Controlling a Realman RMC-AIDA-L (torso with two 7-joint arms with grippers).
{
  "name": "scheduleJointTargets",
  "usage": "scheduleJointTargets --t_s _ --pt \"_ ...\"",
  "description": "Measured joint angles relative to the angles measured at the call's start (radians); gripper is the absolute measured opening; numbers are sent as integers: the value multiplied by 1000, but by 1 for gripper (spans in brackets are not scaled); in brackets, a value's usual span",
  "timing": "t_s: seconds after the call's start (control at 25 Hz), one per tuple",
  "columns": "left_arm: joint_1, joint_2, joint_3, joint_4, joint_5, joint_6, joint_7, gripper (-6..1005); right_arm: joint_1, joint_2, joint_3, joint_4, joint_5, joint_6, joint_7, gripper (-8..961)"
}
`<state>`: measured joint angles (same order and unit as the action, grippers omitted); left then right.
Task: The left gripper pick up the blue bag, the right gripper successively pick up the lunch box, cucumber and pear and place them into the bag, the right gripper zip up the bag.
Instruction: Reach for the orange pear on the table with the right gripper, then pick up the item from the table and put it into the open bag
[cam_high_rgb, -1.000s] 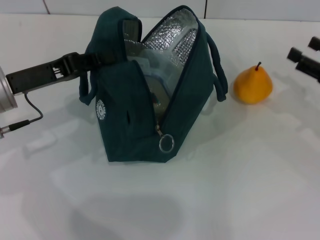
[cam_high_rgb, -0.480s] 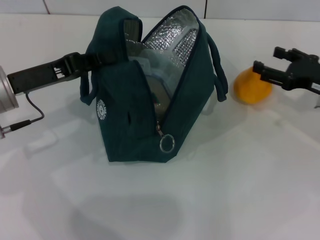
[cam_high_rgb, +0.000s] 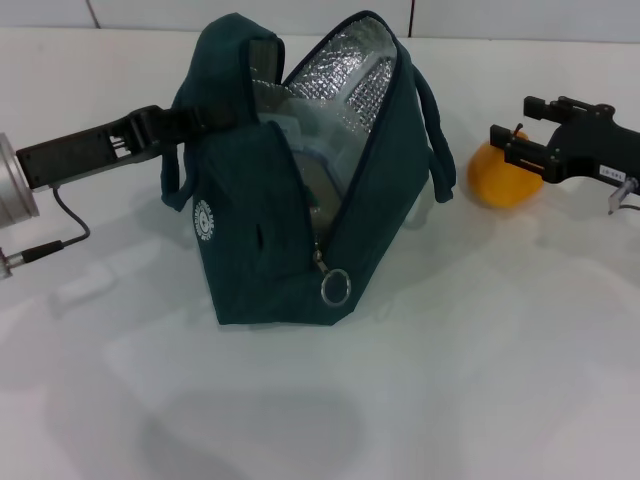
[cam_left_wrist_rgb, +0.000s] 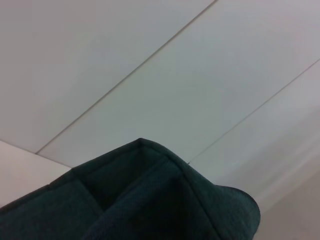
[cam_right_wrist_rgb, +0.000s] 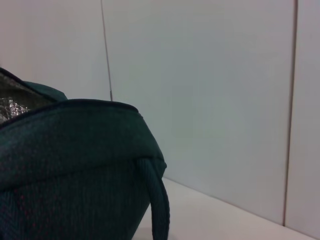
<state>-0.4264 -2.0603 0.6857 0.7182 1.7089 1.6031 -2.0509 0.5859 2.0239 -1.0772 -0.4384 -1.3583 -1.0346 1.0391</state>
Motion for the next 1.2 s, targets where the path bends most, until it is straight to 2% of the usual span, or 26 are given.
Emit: scheduleJointTargets --t_s 0.2,0.44,0.88,1.2 --pt "1 0 0 0 0 0 0 45 2 3 -4 0 1 -8 -21 616" --pt "2 -1 0 0 0 0 -3 45 -4 3 -14 -2 3 -19 -37 465" --pt "-1 -3 0 -10 0 0 -6 45 -10 3 -32 -2 16 -2 -62 340" --pt "-3 -2 0 -10 -1 0 -6 45 -12 1 -29 -7 50 8 -72 116"
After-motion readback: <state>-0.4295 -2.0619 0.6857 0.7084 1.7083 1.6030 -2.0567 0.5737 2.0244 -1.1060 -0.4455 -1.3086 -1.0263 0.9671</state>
